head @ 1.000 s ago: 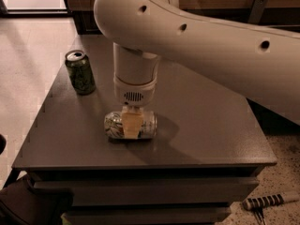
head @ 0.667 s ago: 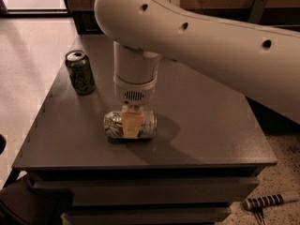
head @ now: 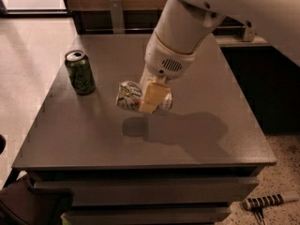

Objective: Place 7up can upright

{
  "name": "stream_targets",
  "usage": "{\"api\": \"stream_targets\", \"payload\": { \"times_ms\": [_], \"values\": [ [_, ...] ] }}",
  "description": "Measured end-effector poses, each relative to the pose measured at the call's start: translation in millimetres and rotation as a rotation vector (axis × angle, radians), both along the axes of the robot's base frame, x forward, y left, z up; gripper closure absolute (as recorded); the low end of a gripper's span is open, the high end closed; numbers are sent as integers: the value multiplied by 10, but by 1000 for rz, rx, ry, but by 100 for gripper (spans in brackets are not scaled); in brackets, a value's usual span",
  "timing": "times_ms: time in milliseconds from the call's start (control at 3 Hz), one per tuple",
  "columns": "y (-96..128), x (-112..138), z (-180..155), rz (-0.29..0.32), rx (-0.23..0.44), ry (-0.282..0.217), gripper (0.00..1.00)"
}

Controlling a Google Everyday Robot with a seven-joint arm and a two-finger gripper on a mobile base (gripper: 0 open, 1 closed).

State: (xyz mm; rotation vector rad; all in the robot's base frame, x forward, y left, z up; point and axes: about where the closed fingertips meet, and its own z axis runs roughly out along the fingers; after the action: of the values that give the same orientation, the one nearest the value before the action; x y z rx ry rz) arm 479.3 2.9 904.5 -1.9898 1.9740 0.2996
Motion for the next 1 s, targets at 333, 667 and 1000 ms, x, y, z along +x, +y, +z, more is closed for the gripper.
{"api": "stream_targets", "payload": {
  "times_ms": [333, 667, 1000],
  "values": [
    [-127, 141, 225, 29, 212, -50, 100],
    [-159, 226, 417, 57, 486, -158, 100],
    [-160, 233, 515, 65, 627, -228, 100]
  ]
}}
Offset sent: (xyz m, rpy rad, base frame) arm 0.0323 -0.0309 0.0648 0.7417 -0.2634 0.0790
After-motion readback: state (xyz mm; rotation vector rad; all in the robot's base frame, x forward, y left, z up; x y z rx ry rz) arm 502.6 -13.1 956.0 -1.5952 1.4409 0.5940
